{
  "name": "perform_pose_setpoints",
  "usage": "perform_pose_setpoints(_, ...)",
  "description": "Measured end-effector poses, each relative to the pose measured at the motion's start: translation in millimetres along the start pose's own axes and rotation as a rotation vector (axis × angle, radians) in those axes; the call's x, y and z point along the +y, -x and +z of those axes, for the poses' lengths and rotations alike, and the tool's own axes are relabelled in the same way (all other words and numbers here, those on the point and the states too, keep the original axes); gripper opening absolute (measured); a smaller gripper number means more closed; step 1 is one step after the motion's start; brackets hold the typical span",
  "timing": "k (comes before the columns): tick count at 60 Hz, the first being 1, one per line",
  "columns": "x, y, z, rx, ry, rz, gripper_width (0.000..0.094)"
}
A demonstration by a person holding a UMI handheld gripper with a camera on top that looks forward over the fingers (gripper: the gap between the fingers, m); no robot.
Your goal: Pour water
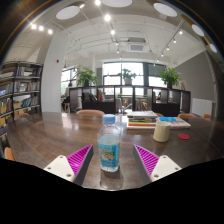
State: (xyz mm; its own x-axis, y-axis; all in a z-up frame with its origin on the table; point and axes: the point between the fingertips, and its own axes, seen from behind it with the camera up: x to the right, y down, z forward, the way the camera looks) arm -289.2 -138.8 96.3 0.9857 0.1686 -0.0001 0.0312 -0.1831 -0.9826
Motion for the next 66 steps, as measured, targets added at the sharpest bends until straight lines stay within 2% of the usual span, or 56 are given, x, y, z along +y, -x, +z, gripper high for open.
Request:
perform_pose_setpoints(10,3.0,20.5,45.3,-0.015,0.004,0.008,0.0825)
perform_pose_setpoints(18,5.9,26.9,70.9,-0.03,-0.004,0.016,0.0778)
perform_pose_setpoints(25,8.3,16.1,81.0,-0.003,0.003,0.026,0.0598)
perform_pose_setpoints(28,5.9,11.4,81.0,0.015,-0.019,0.031,0.0458)
perform_pose_setpoints(30,6.1,14.2,80.5,0.003,-0.022,0.033,0.046)
perform_pose_setpoints(42,6.8,15.1,81.6,0.01,-0.017,0.002,0.0292)
perform_pose_setpoints(58,1.5,-1.3,95.3,0.019,-0.006,0.052,0.029)
perform_pose_setpoints(66,-22.8,-32.7,123.2,0.036,-0.004,0.2,0.0292)
